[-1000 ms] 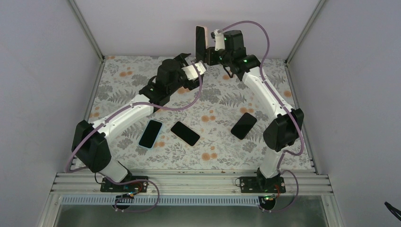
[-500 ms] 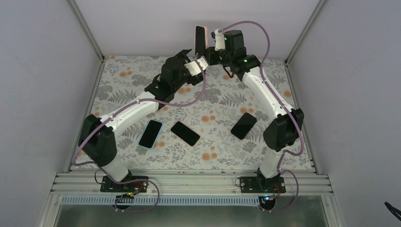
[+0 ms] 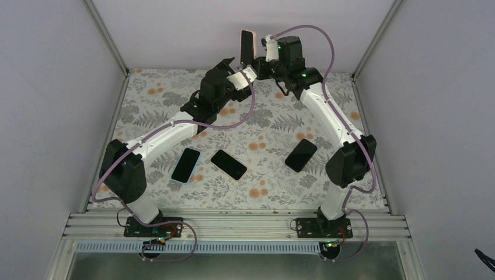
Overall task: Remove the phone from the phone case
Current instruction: Remove the phone case from the phone.
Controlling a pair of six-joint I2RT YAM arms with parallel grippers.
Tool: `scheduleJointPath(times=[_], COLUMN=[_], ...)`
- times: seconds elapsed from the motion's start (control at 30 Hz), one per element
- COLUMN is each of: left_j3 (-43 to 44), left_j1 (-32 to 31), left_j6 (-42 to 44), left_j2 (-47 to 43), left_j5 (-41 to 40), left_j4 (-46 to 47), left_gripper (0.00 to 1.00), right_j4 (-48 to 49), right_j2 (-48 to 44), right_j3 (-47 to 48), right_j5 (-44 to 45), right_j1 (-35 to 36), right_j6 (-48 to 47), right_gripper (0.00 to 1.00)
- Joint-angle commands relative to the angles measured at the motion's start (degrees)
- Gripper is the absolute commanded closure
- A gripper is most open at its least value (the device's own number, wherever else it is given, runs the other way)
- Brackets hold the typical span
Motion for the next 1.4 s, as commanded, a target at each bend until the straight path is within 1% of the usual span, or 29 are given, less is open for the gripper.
scheduleJointPath(times=[0.0,0.1,0.2,0.27,0.33,0.47,0.53,0.63,0.67,0.7,0.8,0.83,0.87,0.93,1.0,1.17,1.27,1.37], left_j3=[-0.5,-2.0,-4.2,-3.3,-2.5,-4.4,-5.2,-5.9,-5.5,-5.0,-4.9,-5.1,-5.5,-6.4,-6.9,-6.6,-6.5,-4.5], left_j1=[-0.3,-0.4,-0.8,-1.3,-1.8,-2.2,-2.7,-3.5,-3.6,-3.6,-3.1,-2.9,-2.7,-2.6,-2.6,-2.9,-3.1,-3.5], left_j6=[-0.5,-0.1,0.6,1.1,1.5,2.0,3.4,8.5,11.0,13.4,19.1,20.1,20.3,19.1,16.5,7.3,3.6,1.6], left_j2=[0.1,0.5,0.1,0.9,2.1,2.5,3.0,4.8,5.8,6.8,8.6,8.7,8.7,8.5,8.1,7.0,6.1,6.4], left_j5=[-5.2,-9.5,-11.1,-10.9,-12.8,-15.3,-18.0,-24.1,-28.6,-30.8,-34.2,-34.9,-35.2,-35.3,-35.8,-33.7,-30.7,-29.8], left_j4=[6.8,11.8,18.2,18.0,18.5,23.3,26.8,36.4,40.3,43.6,52.6,55.4,56.2,56.5,55.4,45.8,41.6,38.4], left_gripper=[0.03,0.03,0.03,0.03,0.03,0.03,0.03,0.04,0.04,0.05,0.08,0.11,0.14,0.19,0.24,0.29,0.36,0.42], right_j4=[5.5,5.8,6.3,6.4,6.4,6.6,7.0,7.1,7.0,6.9,7.1,7.3,7.6,7.8,7.8,8.1,8.2,8.3], right_j2=[-3.4,-3.6,-4.0,-4.2,-4.4,-5.2,-5.7,-5.9,-6.1,-6.2,-7.4,-8.0,-8.5,-8.7,-10.8,-12.3,-13.1,-13.2], right_j3=[0.2,-0.5,-1.9,-2.3,-2.4,-3.3,-4.0,-4.8,-4.9,-5.1,-6.6,-7.2,-7.8,-8.6,-9.0,-9.9,-10.8,-11.7], right_j5=[-2.6,-4.8,-6.3,-6.5,-6.7,-7.9,-8.5,-9.9,-10.2,-10.4,-10.6,-11.0,-11.5,-12.7,-14.3,-18.3,-19.3,-20.4], right_j1=[0.2,0.2,0.2,0.2,0.2,0.2,0.2,0.1,0.1,0.1,-0.1,-0.3,-0.4,-0.8,-1.1,-1.5,-1.5,-1.5], right_j6=[1.6,2.1,2.8,3.0,3.1,3.6,4.1,4.8,4.9,5.0,4.9,5.1,5.2,5.3,5.4,5.2,4.9,4.8], right_gripper=[0.97,0.97,0.97,0.97,0.97,0.97,0.97,0.97,0.97,0.97,0.97,0.97,0.97,0.97,0.97,0.97,0.97,0.97])
